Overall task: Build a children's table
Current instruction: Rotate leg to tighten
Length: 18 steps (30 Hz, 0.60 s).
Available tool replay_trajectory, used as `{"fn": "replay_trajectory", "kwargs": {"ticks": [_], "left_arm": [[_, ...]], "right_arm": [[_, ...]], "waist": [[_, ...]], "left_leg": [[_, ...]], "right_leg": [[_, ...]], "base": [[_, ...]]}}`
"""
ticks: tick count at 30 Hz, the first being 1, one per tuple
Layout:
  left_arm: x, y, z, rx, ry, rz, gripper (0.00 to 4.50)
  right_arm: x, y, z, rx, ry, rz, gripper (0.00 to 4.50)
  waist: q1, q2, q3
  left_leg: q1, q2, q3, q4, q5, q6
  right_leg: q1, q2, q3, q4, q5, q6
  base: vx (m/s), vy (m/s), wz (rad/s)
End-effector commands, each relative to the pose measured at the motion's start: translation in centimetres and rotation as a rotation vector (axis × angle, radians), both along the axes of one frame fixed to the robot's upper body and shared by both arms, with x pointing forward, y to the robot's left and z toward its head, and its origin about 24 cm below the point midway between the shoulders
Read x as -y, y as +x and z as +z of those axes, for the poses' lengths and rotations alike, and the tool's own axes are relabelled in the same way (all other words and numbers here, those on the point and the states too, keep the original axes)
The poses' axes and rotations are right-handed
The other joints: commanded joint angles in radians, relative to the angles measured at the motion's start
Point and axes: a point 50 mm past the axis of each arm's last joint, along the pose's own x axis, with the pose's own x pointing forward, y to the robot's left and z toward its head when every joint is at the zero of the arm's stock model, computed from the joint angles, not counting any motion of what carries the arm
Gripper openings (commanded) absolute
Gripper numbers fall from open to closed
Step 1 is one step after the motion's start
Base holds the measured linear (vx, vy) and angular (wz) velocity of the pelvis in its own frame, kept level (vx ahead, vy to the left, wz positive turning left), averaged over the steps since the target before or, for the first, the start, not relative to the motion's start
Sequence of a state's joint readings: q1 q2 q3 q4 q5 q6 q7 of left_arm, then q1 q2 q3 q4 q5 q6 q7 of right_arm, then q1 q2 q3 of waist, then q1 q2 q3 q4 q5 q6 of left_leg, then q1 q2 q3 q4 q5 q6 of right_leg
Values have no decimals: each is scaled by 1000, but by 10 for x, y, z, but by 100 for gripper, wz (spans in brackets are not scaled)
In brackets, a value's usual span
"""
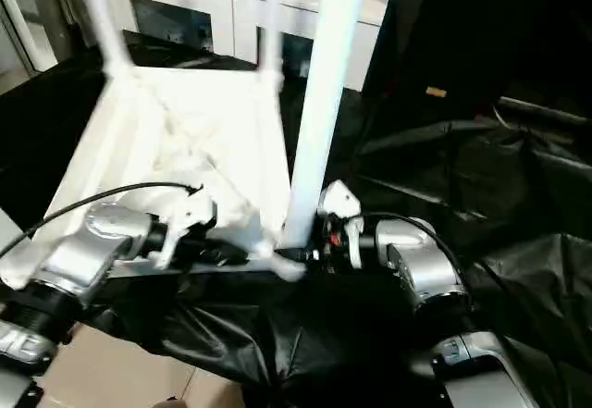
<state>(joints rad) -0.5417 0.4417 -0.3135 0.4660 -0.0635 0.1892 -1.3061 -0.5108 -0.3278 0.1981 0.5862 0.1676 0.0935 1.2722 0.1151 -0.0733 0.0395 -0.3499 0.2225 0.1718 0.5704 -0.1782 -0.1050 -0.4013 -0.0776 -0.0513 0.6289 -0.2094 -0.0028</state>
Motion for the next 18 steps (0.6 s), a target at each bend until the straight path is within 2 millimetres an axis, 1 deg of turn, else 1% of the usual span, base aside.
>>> {"fn": "replay_trajectory", "kwargs": {"ticks": [1, 4, 5, 6, 7, 9, 10, 11, 12, 13, 14, 15, 16, 17, 18], "left_arm": [[5, -1, -3, -10, 27, -35, 0], [4, 0, -3, -3, 33, -31, 0], [5, 1, -3, 1, 30, -24, 0], [6, 2, -3, 3, 28, -11, 0], [7, 4, -3, 9, 26, 7, 0], [9, 6, -4, 16, 23, 36, 0], [10, 7, -4, 17, 21, 51, 0], [15, 11, -5, 36, 12, 105, 0], [17, 13, -5, 43, 9, 129, 0], [21, 16, -6, 54, 7, 168, 0], [25, 18, -6, 56, 6, 192, 0], [27, 19, -7, 58, 5, 207, 0], [29, 20, -7, 60, 5, 214, 0], [36, 22, -9, 72, 7, 243, 0], [36, 22, -9, 72, 7, 243, 0]], "right_arm": [[-8, -9, -8, -62, -18, 97, 218], [-9, -10, -8, -69, -9, 98, 212], [-9, -10, -9, -71, -6, 95, 211], [-10, -10, -10, -71, -3, 84, 209], [-11, -10, -11, -73, 3, 61, 209], [-13, -8, -13, -68, 9, 17, 209], [-13, -7, -14, -63, 12, -5, 209], [-16, 0, -19, -54, 7, -127, 207], [-17, 3, -21, -49, 4, -184, 206], [-18, 8, -24, -51, 0, -281, 204], [-19, 11, -26, -59, 3, -345, 202], [-19, 12, -28, -66, 5, -387, 200], [-20, 13, -29, -70, 5, -404, 200], [-23, 15, -32, -84, 5, -471, 197], [-23, 15, -32, -84, 5, -471, 197]], "waist": [[1, 4, -51], [2, 3, -52], [2, 9, -52], [2, 6, -53], [0, 6, -52], [2, 6, -51], [1, 6, -48], [-1, 7, -45], [-2, 5, -42], [-2, 5, -42], [-5, 5, -42], [-10, 4, -43], [-10, 4, -43], [-15, 3, -44], [-15, 3, -43]], "left_leg": [[2, 8, 9, -61, -177, 27], [1, 7, 9, -60, -158, 32], [2, 7, 9, -59, -157, 31], [2, 7, 10, -59, -156, 30], [1, 7, 11, -59, -159, 31], [2, 8, 10, -60, -172, 25], [2, 7, 9, -63, -192, 19], [3, 9, 7, -67, -219, 7], [5, 8, 5, -70, -254, -11], [7, 7, 4, -71, -266, -17], [6, 8, 1, -73, -282, -29], [3, 7, -1, -75, -287, -35], [3, 7, -1, -75, -287, -35], [1, 7, -2, -75, -292, -34], [4, 7, -2, -74, -295, -33]], "right_leg": [[50, -51, 37, -69, -88, -219], [52, -51, 37, -66, -61, -223], [51, -51, 37, -65, -59, -224], [52, -51, 37, -65, -50, -228], [51, -50, 37, -66, -50, -230], [52, -51, 37, -68, -72, -227], [50, -52, 37, -73, -112, -218], [47, -55, 37, -79, -174, -205], [44, -57, 38, -87, -254, -186], [43, -59, 37, -90, -291, -174], [42, -60, 38, -95, -343, -155], [43, -59, 37, -95, -362, -141], [43, -59, 37, -95, -362, -141], [42, -59, 37, -98, -368, -131], [39, -58, 37, -100, -368, -129]], "base": [[0, 0, 0], [0, 0, 0], [0, 0, 0], [0, 0, 0], [0, 0, 0], [0, 0, 0], [0, 0, 0], [0, 0, 0], [0, 0, 0], [0, 0, 0], [0, 0, 0], [0, 0, 0], [0, 0, 0], [0, 0, 0], [0, 0, 0]]}}
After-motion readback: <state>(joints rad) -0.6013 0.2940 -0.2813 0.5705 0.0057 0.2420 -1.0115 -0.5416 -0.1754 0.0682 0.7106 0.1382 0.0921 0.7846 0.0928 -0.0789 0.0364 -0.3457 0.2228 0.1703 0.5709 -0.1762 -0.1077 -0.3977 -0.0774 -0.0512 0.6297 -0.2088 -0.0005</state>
